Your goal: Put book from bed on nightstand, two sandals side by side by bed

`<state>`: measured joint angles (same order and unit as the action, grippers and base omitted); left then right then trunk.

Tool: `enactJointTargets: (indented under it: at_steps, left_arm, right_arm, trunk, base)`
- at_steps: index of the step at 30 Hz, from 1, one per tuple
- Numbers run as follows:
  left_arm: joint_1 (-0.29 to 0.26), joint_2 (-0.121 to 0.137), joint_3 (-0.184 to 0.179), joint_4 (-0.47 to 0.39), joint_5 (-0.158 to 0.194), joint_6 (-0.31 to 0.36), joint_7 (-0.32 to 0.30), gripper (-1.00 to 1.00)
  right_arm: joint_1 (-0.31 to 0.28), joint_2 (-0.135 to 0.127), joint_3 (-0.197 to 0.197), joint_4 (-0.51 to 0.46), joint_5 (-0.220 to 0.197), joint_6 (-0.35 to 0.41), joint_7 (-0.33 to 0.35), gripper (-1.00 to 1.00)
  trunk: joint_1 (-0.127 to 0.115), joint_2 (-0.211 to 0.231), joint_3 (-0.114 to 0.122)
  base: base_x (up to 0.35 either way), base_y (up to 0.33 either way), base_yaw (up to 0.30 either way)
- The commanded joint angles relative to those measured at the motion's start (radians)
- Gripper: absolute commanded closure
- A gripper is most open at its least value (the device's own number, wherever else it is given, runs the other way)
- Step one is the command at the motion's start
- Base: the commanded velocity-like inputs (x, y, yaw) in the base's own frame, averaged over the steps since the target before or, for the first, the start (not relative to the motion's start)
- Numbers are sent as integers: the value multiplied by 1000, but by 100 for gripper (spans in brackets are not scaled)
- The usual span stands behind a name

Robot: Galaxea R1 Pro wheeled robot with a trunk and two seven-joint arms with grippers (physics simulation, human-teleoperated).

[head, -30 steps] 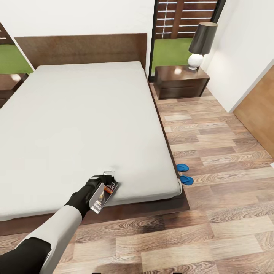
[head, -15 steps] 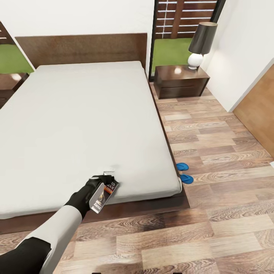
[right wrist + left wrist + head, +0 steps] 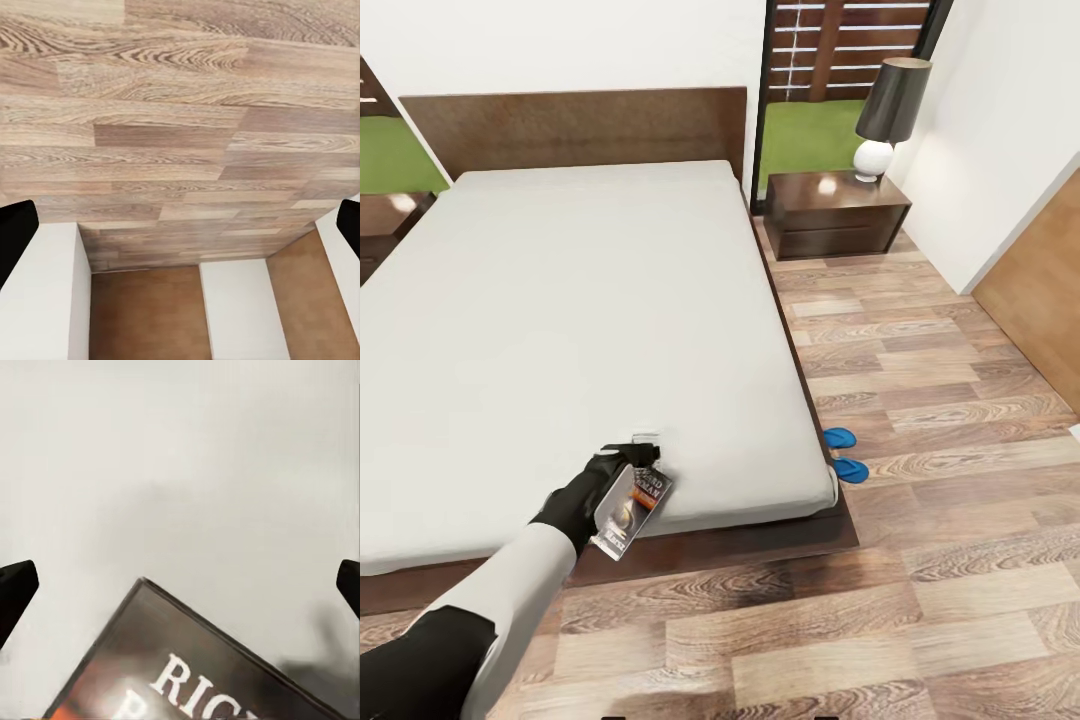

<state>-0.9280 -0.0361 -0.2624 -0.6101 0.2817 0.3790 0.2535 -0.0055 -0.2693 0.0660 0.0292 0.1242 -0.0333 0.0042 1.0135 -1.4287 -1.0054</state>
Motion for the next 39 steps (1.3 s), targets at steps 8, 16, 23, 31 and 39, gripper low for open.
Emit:
enactJointTargets:
  at_steps: [8,16,23,31,39]
  left_arm:
    - [-113,9,0,-4,11,-1,25,-100]
    - [-234,41,3,-4,11,-15,64,-100]
    - [-363,123,4,0,8,-8,147,-100]
    - [-418,282,0,5,-33,-8,186,-100]
    - [-429,471,4,9,-111,-21,194,-100]
  right_arm:
    - [-1,1,7,-2,5,-4,0,-100]
    - [-1,5,21,-5,5,-4,0,-100]
    - [-1,8,36,-8,5,-4,0,-100]
    - [-1,7,38,-10,5,-4,0,-100]
    - [-1,5,36,-12,4,-4,0,-100]
  trunk:
    - [0,0,0]
    - [0,0,0]
    - [0,0,0]
    - [0,0,0]
    - [0,0,0]
  base:
    - [0,0,0]
    - [0,0,0]
    - [0,0,0]
    - [0,0,0]
    - [0,0,0]
